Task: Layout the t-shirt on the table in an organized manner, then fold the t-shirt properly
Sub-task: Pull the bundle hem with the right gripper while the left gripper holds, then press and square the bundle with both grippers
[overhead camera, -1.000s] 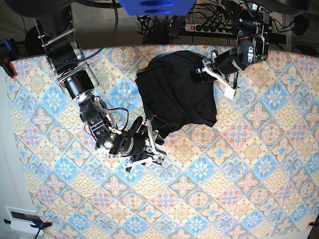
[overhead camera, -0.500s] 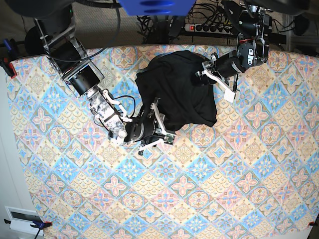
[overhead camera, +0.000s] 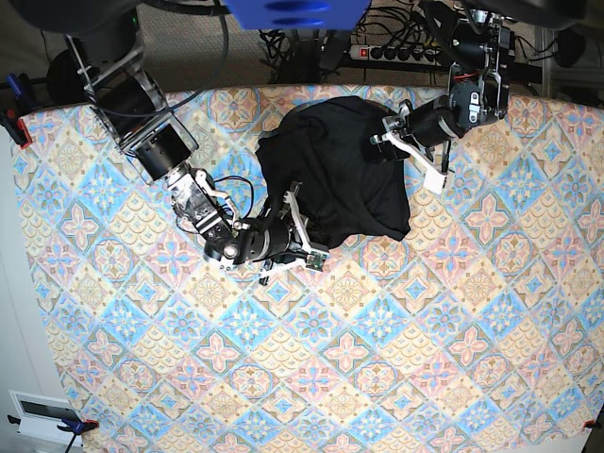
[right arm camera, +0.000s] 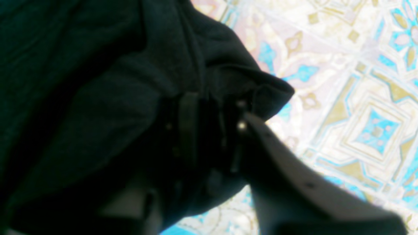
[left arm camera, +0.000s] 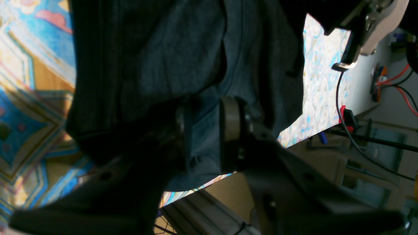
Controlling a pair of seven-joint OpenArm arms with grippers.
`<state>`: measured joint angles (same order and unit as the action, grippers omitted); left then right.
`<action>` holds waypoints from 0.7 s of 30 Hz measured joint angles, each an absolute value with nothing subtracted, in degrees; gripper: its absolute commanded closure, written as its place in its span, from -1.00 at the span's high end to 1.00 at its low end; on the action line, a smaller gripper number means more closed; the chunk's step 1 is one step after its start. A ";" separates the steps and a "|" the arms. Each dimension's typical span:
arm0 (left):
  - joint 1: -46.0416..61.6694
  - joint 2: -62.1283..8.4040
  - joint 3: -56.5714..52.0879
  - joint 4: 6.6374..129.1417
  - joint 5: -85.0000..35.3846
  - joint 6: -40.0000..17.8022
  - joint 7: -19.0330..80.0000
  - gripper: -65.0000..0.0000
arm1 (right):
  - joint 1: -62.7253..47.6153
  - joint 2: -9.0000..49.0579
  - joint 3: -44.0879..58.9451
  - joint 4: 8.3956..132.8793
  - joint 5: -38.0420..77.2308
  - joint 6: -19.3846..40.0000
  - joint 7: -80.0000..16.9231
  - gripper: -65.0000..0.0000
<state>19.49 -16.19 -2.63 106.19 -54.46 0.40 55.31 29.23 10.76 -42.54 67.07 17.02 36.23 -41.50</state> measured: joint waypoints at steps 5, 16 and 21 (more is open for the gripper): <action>19.51 -16.19 -2.63 106.19 -54.46 0.40 55.31 -0.60 | 29.23 10.79 -42.30 67.07 17.10 36.21 -41.56 -1.00; 19.51 -16.19 -2.63 106.19 -54.46 0.40 55.29 -0.60 | 29.23 11.00 -32.75 67.35 16.69 36.18 -41.80 -1.00; 19.51 -16.19 -2.63 106.19 -54.46 0.40 55.31 -0.60 | 29.10 10.74 -31.68 67.02 16.69 35.97 -41.76 -1.00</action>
